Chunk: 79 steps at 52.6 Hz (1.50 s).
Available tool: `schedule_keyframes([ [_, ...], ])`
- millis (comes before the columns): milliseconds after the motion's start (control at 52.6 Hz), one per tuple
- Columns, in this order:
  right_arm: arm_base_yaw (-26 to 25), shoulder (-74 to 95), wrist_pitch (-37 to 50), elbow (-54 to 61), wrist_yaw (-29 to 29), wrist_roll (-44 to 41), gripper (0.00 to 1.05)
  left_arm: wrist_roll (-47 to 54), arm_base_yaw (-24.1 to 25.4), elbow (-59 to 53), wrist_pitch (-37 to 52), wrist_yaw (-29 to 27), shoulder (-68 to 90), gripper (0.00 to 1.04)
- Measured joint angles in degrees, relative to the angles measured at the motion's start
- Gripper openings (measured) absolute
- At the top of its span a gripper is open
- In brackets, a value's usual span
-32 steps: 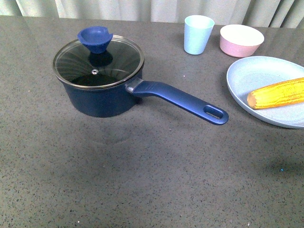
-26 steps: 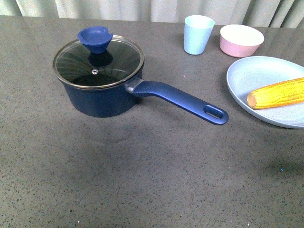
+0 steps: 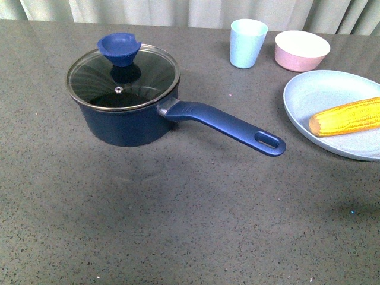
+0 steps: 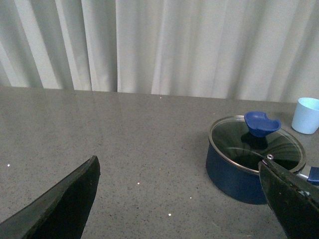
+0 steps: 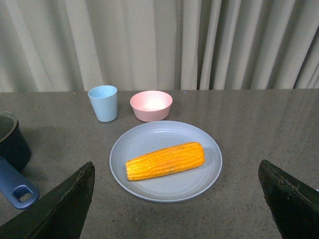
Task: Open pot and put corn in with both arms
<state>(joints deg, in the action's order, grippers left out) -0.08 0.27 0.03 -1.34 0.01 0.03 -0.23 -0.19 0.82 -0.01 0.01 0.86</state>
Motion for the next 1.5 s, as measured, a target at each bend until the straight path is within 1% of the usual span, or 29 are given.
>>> schedule_keyframes([
  [38, 0.00, 0.00, 0.00, 0.00, 0.00, 0.00, 0.96, -0.39, -0.07, 0.20, -0.59, -0.33, 0.37, 0.96],
  [76, 0.00, 0.00, 0.00, 0.00, 0.00, 0.00, 0.96, -2.97, -0.79, 2.05, -5.62, -1.70, 2.91, 0.96],
  [114, 0.00, 0.00, 0.00, 0.00, 0.02, 0.02, 0.96, -6.47, -1.62, 3.65, -6.64, -2.16, 8.28, 0.96],
  [152, 0.00, 0.00, 0.00, 0.00, -0.04, 0.00, 0.96, -9.22, -2.01, 4.85, -2.64, -1.33, 15.89, 0.96],
  [190, 0.00, 0.00, 0.00, 0.00, 0.00, 0.00, 0.96, -11.52, -2.16, 5.97, 5.27, -0.04, 25.55, 0.96],
  [266, 0.00, 0.00, 0.00, 0.00, 0.00, 0.00, 0.96, -13.22, -2.21, 9.05, 18.78, 1.46, 41.42, 0.96],
  [323, 0.00, 0.00, 0.00, 0.00, 0.00, 0.00, 0.96, -13.35, -3.04, 11.85, 26.56, 1.55, 51.41, 0.96],
  [456, 0.00, 0.00, 0.00, 0.00, 0.00, 0.00, 0.96, -13.68, -5.84, 16.70, 34.64, 1.36, 65.33, 0.96],
  [589, -0.02, 0.00, 0.00, 0.00, -0.02, 0.00, 0.96, -14.56, -10.01, 20.81, 39.41, 1.36, 75.91, 0.96],
  [722, 0.00, 0.00, 0.00, 0.00, -0.02, 0.00, 0.96, -14.93, -13.62, 24.92, 42.12, 1.29, 83.54, 0.96],
  [950, 0.00, 0.00, 0.00, 0.00, 0.00, 0.00, 0.96, -15.39, -17.44, 31.87, 43.91, 1.07, 94.42, 0.96],
  [1178, 0.00, 0.00, 0.00, 0.00, 0.00, 0.00, 0.96, -14.32, -19.15, 37.05, 44.19, 0.15, 100.17, 0.96],
  [1501, 0.00, 0.00, 0.00, 0.00, -0.02, 0.00, 0.96, -12.37, -20.22, 42.36, 43.47, -0.83, 105.39, 0.96],
])
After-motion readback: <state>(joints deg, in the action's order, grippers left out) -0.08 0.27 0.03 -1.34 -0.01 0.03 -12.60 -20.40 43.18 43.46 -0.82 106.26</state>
